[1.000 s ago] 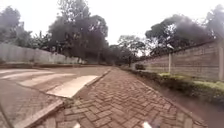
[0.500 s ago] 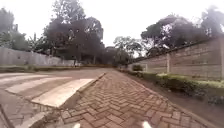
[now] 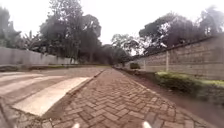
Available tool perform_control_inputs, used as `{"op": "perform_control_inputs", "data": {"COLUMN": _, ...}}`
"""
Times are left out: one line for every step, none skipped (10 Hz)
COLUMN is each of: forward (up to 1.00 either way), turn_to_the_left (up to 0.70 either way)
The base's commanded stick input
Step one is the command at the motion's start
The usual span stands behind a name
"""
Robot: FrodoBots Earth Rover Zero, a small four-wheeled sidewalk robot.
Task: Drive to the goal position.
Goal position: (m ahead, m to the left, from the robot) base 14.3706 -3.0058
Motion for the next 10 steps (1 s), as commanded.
{"op": "perform_control_inputs", "data": {"forward": 0.7, "turn_to_the_left": 0.0}}
{"op": "perform_control_inputs", "data": {"forward": 0.7, "turn_to_the_left": 0.0}}
{"op": "perform_control_inputs", "data": {"forward": 0.7, "turn_to_the_left": 0.0}}
{"op": "perform_control_inputs", "data": {"forward": 0.7, "turn_to_the_left": 0.0}}
{"op": "perform_control_inputs", "data": {"forward": 0.7, "turn_to_the_left": 0.0}}
{"op": "perform_control_inputs", "data": {"forward": 0.7, "turn_to_the_left": 0.0}}
{"op": "perform_control_inputs", "data": {"forward": 0.7, "turn_to_the_left": 0.01}}
{"op": "perform_control_inputs", "data": {"forward": 0.7, "turn_to_the_left": 0.03}}
{"op": "perform_control_inputs", "data": {"forward": 0.7, "turn_to_the_left": 0.17}}
{"op": "perform_control_inputs", "data": {"forward": 0.7, "turn_to_the_left": 0.15}}
